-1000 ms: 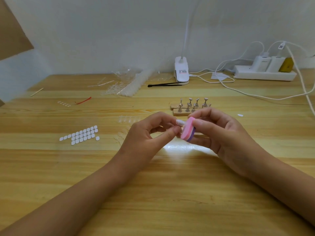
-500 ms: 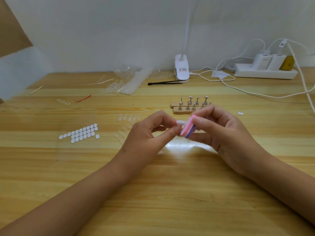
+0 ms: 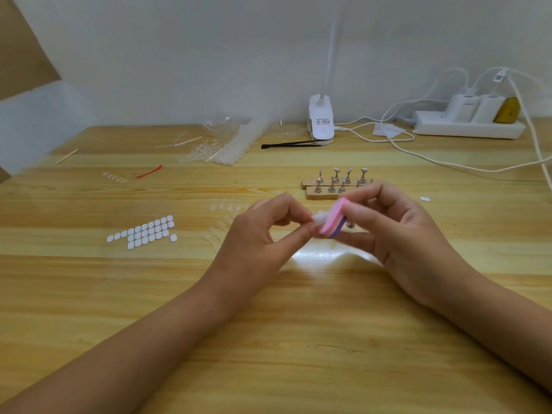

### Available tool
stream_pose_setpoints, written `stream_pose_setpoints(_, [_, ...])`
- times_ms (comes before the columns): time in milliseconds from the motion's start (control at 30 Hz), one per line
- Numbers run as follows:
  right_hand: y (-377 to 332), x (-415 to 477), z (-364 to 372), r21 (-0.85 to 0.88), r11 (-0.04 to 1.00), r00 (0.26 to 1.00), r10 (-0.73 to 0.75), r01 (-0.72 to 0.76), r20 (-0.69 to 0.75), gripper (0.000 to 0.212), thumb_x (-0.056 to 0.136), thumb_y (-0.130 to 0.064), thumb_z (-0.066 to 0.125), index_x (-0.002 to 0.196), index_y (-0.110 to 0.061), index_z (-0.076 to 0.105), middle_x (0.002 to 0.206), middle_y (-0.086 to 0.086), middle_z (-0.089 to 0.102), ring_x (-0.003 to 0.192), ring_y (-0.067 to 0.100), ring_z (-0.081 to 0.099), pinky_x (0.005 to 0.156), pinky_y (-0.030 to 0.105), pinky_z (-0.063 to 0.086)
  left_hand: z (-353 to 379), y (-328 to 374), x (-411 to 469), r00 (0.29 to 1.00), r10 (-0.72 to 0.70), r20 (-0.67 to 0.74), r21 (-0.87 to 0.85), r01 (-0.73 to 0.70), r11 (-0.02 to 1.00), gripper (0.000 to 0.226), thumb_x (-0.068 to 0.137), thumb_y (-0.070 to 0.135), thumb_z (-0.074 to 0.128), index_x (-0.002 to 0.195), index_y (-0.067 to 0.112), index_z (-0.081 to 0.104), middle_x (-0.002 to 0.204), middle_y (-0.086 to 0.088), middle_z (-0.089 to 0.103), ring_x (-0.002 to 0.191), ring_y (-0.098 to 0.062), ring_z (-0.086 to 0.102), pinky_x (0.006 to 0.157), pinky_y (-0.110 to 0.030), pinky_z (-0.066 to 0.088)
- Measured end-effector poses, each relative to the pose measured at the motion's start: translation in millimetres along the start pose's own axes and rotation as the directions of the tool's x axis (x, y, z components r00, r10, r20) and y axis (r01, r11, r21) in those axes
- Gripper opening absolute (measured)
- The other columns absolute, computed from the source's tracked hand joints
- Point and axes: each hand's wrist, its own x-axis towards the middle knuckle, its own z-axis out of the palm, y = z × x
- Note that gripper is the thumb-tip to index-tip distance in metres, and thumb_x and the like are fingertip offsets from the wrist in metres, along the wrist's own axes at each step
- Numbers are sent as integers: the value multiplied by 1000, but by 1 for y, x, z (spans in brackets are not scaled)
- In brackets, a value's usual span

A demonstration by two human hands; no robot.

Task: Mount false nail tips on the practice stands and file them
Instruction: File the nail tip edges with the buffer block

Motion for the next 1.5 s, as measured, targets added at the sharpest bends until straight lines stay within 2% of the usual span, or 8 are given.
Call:
stream_pose_setpoints(633, [0, 0, -1, 7, 1000, 1000, -21, 21, 7, 15, 79, -17, 73, 90, -9, 66, 91, 12, 69, 92, 26, 69, 77, 32, 58, 0, 0, 0, 1000, 0, -25, -21, 0, 1000, 6, 88, 28, 73, 85, 27, 68, 87, 13, 71, 98, -18, 65, 93, -43, 52])
stream_pose_setpoints(767, [1, -1, 2, -2, 1000, 995, 1, -1, 103, 14, 78, -19, 72, 88, -11, 66, 96, 16, 72, 93, 26, 71, 77, 32, 58, 0, 1, 0, 1000, -13, -25, -9, 12, 1000, 7, 87, 30, 72, 85, 24, 68, 86, 13, 69, 97, -16, 65, 92, -43, 52])
stream_pose_setpoints(900, [0, 1, -2, 18, 999, 999, -45, 45, -11, 14, 80, -16, 69, 91, -9, 64, 86, 6, 71, 87, 20, 71, 76, 30, 58, 1, 0, -1, 1000, -7, -10, 9, 7, 1000, 5, 88, 27, 73, 85, 25, 68, 87, 13, 70, 99, -16, 65, 92, -42, 51])
stream_pose_setpoints(1033, [1, 0, -2, -17, 1000, 994, -11, 13, 106, 14, 80, -17, 70, 91, -9, 65, 95, 15, 72, 93, 26, 71, 77, 32, 58, 2, 0, -1, 1000, -13, -15, -22, 13, 1000, 6, 88, 29, 72, 85, 27, 67, 87, 13, 70, 96, -16, 66, 92, -43, 52])
stream_pose_setpoints(1167, [-1, 4, -6, 17, 1000, 999, -17, 17, -30, 16, 76, -17, 70, 89, -10, 65, 84, 6, 70, 83, 17, 70, 73, 28, 58, 1, 0, -1, 1000, -24, -13, -35, 23, 999, 7, 88, 25, 74, 86, 22, 68, 88, 10, 72, 98, -16, 67, 93, -42, 52])
stream_pose_setpoints(1300, [4, 0, -1, -35, 999, 994, 9, -5, 111, 15, 78, -18, 73, 90, -11, 68, 95, 13, 72, 92, 24, 71, 76, 32, 58, 1, 1, -1, 1000, -11, -12, -41, 10, 999, 8, 88, 30, 72, 86, 24, 68, 87, 11, 70, 96, -16, 67, 91, -41, 53])
stream_pose_setpoints(1400, [3, 1, -3, -9, 999, 999, -39, 39, 3, 14, 80, -15, 72, 91, -9, 67, 89, 9, 70, 89, 24, 71, 77, 32, 58, 0, 0, 0, 1000, -4, -8, -18, 4, 1000, 6, 88, 26, 73, 87, 25, 67, 88, 12, 71, 99, -17, 65, 93, -42, 52])
stream_pose_setpoints(1500, [3, 0, -2, -27, 999, 997, -28, 30, 78, 16, 81, -15, 70, 93, -8, 64, 92, 10, 73, 92, 25, 72, 78, 32, 58, 0, 0, 0, 1000, -3, -15, -10, 3, 1000, 8, 89, 26, 72, 85, 30, 66, 87, 16, 69, 99, -16, 64, 93, -40, 52])
